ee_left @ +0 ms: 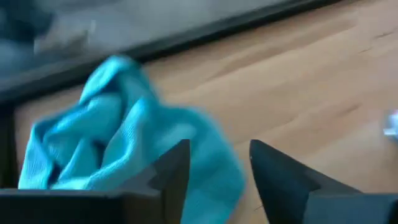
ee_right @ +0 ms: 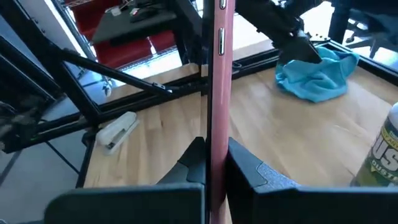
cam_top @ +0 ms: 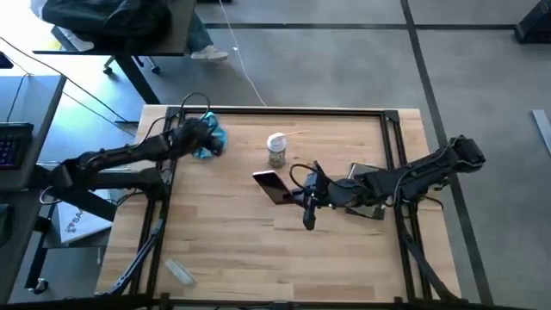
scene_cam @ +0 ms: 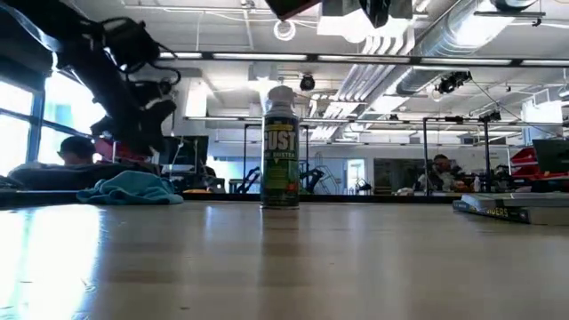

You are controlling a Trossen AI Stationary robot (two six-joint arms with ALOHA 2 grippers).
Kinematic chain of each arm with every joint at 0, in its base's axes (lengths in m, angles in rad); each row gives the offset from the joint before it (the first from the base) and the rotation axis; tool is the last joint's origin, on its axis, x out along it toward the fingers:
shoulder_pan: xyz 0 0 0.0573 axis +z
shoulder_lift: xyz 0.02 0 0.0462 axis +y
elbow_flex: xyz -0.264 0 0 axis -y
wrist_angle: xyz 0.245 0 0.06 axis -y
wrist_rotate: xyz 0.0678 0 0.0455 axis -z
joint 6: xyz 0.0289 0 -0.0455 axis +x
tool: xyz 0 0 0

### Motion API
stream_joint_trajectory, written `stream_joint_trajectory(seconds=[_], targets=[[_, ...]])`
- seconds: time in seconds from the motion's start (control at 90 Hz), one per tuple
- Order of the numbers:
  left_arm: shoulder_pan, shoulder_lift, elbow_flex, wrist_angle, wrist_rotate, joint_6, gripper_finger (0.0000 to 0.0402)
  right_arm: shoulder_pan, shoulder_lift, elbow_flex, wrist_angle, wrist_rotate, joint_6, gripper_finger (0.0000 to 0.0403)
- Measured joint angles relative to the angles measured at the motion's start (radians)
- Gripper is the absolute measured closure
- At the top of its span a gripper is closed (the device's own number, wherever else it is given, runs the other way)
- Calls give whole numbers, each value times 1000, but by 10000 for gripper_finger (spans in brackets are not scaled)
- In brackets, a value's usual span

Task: Apply microfiber cloth
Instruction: Wipe the front and back of the pink cellphone with a blue microfiber cloth

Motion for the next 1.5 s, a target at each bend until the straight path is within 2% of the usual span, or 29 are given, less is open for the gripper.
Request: stream_joint_trajectory(seconds=[0.1,0.222,0.367,0.544,0.667,0.878,0.989,1.1,1.2,1.367,1.5], targets=[[80,105,36,-61,35,2,220,10,0,0,0,0,1,402],[140,196,78,-63,-21,52,208,25,0,0,0,-1,1,402],[157,226,116,-56,-52,71,206,43,0,0,-3,-1,1,402],[183,252,124,-93,-172,71,210,48,0,0,-30,-1,18,402],[224,298,124,-129,-109,62,220,48,0,0,-58,1,27,402],[224,431,124,-76,-31,78,224,49,0,0,-67,4,27,402],[199,498,132,-58,-5,107,229,57,0,0,-67,5,29,402],[137,527,136,-45,-17,112,251,64,0,0,-66,5,28,402],[59,510,131,-66,-3,121,293,68,0,0,-69,8,27,402],[-87,460,122,-109,50,101,384,77,0,0,-102,31,32,402],[-218,433,116,-170,15,54,386,81,0,0,-177,57,98,402]])
